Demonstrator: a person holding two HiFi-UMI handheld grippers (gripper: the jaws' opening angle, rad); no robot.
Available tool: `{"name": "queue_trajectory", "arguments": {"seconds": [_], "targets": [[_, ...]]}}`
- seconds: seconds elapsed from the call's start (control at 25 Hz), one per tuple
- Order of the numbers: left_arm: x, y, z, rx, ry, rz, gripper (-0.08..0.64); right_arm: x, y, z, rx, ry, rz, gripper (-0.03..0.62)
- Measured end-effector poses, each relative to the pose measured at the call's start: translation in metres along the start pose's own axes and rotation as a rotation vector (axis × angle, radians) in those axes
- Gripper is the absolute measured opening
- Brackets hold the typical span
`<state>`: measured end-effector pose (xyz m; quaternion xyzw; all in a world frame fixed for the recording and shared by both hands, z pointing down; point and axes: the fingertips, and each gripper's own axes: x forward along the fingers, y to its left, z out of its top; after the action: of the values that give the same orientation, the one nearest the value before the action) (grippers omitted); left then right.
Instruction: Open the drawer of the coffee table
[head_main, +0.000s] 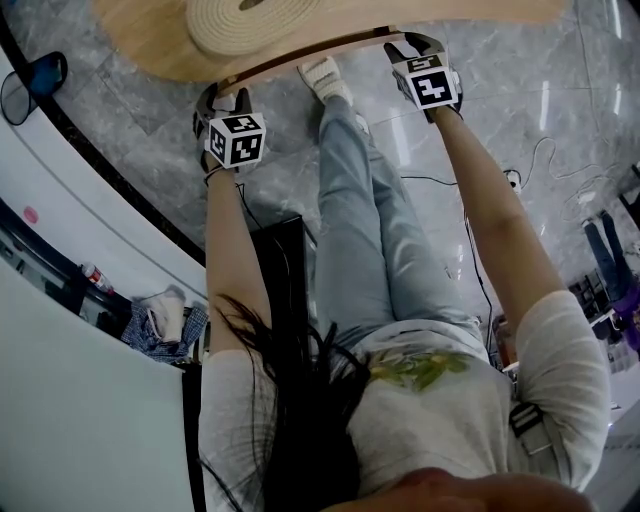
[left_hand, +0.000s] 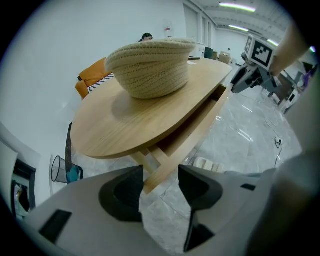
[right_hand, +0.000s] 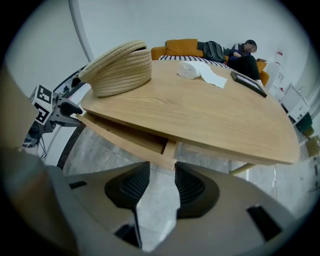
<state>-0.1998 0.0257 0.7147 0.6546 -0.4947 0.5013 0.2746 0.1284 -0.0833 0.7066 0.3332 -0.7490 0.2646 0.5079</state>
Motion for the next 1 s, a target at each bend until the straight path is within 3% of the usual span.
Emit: {"name": "queue_trajectory", "arguments": {"seconds": [0.32,0.4,0.52,0.64,0.76,0.88,1.0], "targets": [[0.000,0.001,0.000,0.017,-0.016,0.036,0.227,-0.001,-0.002,0.001,-0.061,0.023,-0.037,0.150],[-0.007,-0.004,0.006,0.028,-0.033,0.049,0.230,-0.005,-0.002,0.002,-0.123,0.003,-0.067,0.138],[-0.022,-0.014,0.031,0.054,-0.097,0.052,0.270,-0.014,0.012,0.017,-0.289,-0.081,-0.078,0.140],[-0.032,-0.033,0.051,0.126,-0.144,0.025,0.270,-0.022,0.054,0.026,-0.459,-0.136,-0.013,0.144],[-0.033,-0.046,0.063,0.163,-0.153,-0.018,0.270,-0.019,0.095,0.031,-0.569,-0.138,0.069,0.172],[-0.038,-0.061,0.079,0.194,-0.162,-0.072,0.268,-0.015,0.116,0.036,-0.634,-0.118,0.106,0.186],[-0.035,-0.081,0.085,0.275,-0.152,-0.129,0.268,-0.010,0.126,0.040,-0.661,-0.101,0.131,0.189]]}}
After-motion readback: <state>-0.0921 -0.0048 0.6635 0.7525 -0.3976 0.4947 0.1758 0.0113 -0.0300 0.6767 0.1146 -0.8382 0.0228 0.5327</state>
